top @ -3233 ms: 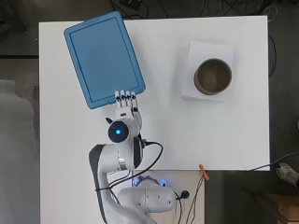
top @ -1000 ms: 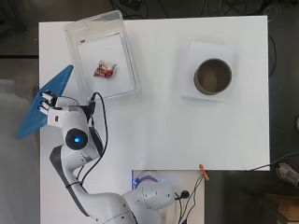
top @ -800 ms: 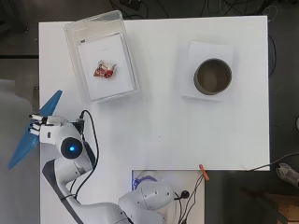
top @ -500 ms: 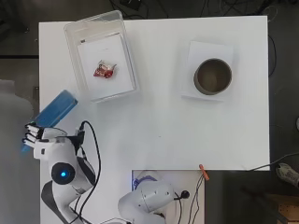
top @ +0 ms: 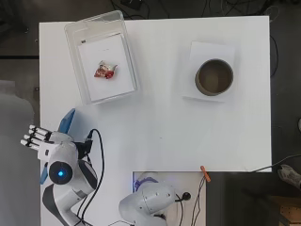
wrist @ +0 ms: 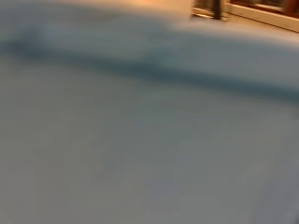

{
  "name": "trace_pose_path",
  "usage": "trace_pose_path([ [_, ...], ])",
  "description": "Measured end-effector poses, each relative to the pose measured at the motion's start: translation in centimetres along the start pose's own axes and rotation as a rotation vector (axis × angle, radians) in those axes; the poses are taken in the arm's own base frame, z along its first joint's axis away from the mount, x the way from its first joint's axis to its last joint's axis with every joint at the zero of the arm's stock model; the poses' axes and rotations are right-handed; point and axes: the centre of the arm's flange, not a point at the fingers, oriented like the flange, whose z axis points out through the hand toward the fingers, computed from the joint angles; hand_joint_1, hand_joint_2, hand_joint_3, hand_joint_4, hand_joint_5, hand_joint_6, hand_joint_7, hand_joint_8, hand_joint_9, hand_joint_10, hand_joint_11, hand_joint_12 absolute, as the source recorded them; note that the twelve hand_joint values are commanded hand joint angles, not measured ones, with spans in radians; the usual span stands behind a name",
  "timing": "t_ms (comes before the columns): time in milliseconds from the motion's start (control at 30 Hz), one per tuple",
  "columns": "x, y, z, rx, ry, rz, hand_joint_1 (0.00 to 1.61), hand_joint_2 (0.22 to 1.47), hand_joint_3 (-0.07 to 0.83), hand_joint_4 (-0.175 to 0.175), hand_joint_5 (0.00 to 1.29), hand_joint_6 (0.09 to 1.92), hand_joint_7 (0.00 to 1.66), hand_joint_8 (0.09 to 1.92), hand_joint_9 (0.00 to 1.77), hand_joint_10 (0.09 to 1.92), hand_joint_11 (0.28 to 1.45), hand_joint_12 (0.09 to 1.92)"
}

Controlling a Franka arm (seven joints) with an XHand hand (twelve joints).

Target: Teleoperate dual arm-hand system to remove items from a box

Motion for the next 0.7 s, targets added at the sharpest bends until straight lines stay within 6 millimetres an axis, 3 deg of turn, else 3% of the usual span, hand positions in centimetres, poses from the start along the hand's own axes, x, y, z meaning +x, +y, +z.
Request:
trace_pose_path([
  [167, -1.5, 3.4, 0.6, 0.047, -0.048, 0.342, 0.0, 0.85, -0.008, 0.003, 0.2, 0.09, 0.33, 0.09, 0.45, 0.09, 0.47, 0.09],
  [233, -2.5, 5.6, 0.6, 0.054, -0.093, 0.506, 0.0, 0.89, -0.002, 0.011, 0.23, 0.09, 0.35, 0.09, 0.47, 0.09, 0.49, 0.09],
  [300, -3.3, 7.1, 0.8, 0.063, -0.132, 0.605, 0.13, 0.99, 0.005, 0.026, 0.32, 0.09, 0.46, 0.09, 0.55, 0.09, 0.54, 0.09],
  [433, -5.4, 7.9, 1.7, 0.107, -0.17, 0.755, 0.25, 1.02, 0.0, 0.015, 0.38, 0.09, 0.52, 0.09, 0.57, 0.09, 0.54, 0.09],
  [500, -7.5, 8.5, 3.4, 0.161, -0.184, 0.839, 0.26, 1.02, 0.0, 0.004, 0.38, 0.09, 0.52, 0.09, 0.57, 0.09, 0.54, 0.09],
  [700, -14.1, 9.6, 11.4, 0.289, -0.306, 0.926, 0.32, 1.03, 0.002, 0.0, 0.41, 0.09, 0.45, 0.09, 0.53, 0.09, 0.55, 0.09],
])
